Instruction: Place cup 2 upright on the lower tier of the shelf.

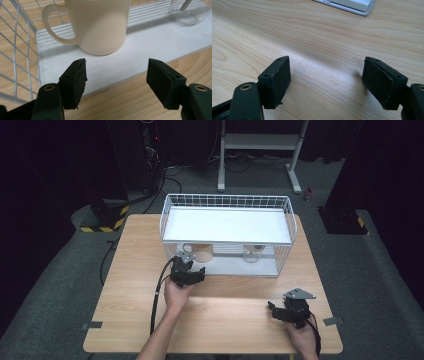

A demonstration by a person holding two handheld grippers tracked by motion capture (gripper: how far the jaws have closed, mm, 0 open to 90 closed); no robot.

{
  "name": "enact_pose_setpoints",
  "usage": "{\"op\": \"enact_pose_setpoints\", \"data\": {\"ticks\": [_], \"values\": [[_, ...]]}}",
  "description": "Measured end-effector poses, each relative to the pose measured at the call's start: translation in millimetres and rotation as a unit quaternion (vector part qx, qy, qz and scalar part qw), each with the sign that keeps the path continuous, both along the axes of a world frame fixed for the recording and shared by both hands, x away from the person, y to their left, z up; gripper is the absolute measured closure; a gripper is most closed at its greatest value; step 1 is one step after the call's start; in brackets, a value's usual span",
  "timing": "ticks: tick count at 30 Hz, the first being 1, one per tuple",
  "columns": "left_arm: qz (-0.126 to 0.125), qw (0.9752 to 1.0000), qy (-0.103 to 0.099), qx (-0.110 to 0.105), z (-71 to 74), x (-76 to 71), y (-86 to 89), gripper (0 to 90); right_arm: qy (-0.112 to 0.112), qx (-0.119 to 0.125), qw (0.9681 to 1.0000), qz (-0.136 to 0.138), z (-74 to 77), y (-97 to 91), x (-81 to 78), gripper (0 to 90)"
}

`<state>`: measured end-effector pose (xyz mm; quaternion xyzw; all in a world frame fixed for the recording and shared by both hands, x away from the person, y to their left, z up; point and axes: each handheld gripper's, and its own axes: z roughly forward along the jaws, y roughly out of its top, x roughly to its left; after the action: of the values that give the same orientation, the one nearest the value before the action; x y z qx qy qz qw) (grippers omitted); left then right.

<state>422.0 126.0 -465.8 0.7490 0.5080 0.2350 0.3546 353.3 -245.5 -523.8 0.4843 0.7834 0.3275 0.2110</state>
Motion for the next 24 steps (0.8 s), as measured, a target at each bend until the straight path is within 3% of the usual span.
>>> {"op": "enact_pose_setpoints", "data": {"ticks": [12,24], "values": [[0.000,1.0000,0.000,-0.006,-2.5,-18.8,17.6,31.4,0.001,0.000,1.0000,0.000,0.0,0.2,0.1,22.7],[-0.002,0.9999,-0.007,-0.013,2.0,-30.0,22.2,30.4,-0.001,-0.001,1.0000,0.001,-0.1,-0.1,0.3,22.7]]}}
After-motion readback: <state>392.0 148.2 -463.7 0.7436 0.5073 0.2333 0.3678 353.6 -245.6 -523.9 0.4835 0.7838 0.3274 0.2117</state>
